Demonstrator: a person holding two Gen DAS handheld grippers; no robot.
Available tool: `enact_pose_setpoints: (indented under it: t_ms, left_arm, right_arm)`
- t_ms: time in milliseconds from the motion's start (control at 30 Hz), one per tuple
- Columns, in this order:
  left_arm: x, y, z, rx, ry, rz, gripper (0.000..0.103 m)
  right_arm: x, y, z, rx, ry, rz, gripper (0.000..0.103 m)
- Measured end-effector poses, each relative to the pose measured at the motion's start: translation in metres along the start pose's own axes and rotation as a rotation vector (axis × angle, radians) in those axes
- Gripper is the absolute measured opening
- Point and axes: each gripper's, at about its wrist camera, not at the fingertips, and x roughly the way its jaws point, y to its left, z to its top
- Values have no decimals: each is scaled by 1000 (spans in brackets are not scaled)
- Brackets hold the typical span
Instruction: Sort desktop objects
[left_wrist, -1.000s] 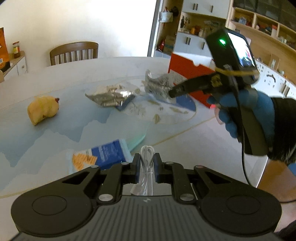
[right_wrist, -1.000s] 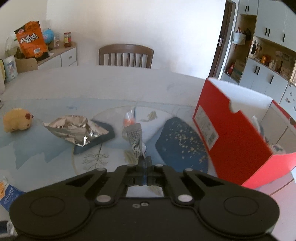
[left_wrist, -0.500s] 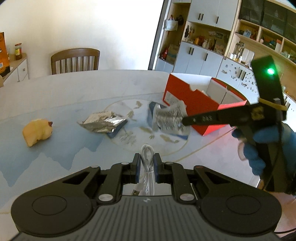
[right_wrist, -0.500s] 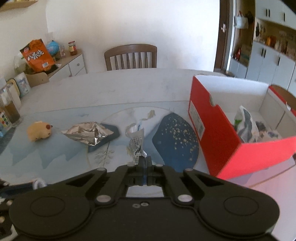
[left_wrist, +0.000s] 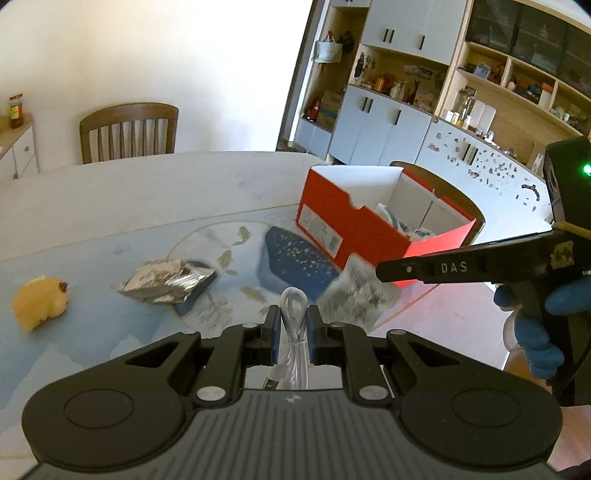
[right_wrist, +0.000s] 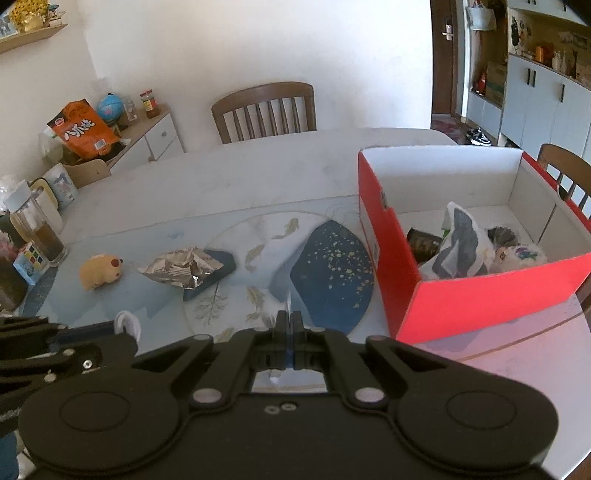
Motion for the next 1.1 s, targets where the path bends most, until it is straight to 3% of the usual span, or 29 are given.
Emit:
enact_pose_setpoints:
  t_ms: [233,300,467,667,800,1000,1100]
  left_arm:
    - [12,-9,18,15,-12,0,13]
    - [14,-8,21,15,-14,6,13]
    - [22,-6,17,8,11,8,13]
    - [25,-1,5,-3,43,18,13]
    - [26,2,1,-19,51,31,13]
    - [33,2,-3,-44,59,58,13]
    - [37,0,-5,-62,61,73,13]
  right_arm:
    - [-2,-13,7,-35,25,11,0]
    - [2,-17,4,-48,51,35,13]
    - [15,-13,-10,-155,101,53,21]
    - [32,-12,-25,-258,120,74,43]
    - [41,-12,-28,-327,137,114,64]
    - [53,-14,-29,-474,154,189,79]
    - [62,-17,-27,-542,166,228,81]
